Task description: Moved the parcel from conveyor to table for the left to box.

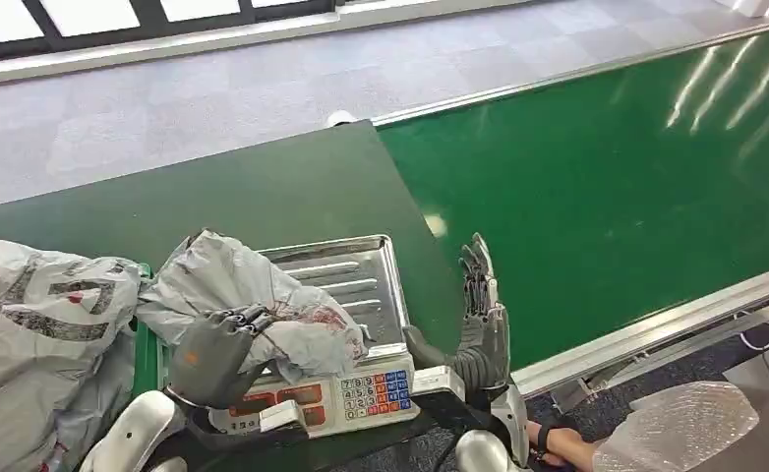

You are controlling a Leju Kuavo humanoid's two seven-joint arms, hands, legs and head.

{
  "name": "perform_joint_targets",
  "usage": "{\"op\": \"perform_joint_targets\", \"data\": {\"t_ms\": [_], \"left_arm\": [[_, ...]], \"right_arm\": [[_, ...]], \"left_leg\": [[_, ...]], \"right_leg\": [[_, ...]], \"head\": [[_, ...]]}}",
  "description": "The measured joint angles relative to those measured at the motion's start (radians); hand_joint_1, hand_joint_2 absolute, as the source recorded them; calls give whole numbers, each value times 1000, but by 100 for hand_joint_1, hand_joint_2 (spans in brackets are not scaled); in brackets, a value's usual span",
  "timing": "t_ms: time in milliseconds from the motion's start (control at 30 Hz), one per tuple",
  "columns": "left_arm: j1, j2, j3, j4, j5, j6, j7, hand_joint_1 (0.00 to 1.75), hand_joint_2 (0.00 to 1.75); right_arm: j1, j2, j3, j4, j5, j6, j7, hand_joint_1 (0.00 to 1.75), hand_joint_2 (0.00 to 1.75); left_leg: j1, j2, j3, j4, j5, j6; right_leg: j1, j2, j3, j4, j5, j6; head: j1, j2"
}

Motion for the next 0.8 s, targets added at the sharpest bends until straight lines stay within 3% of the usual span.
{"op": "perform_joint_targets", "data": {"t_ms": [267,800], "left_arm": [[46,-12,40,-152,-11,115,-20,175,175],[85,-37,78,-223,19,140,-37,175,175]], "right_arm": [[-1,14,-12,-8,6,20,-5,0,175],[-9,21,-14,-7,6,20,-8,0,175]], "left_leg": [[0,0,-1,0,0,0],[0,0,-1,0,0,0]], "right_leg": [[0,0,-1,0,0,0],[0,0,-1,0,0,0]], "head": [[0,0],[0,0]]}}
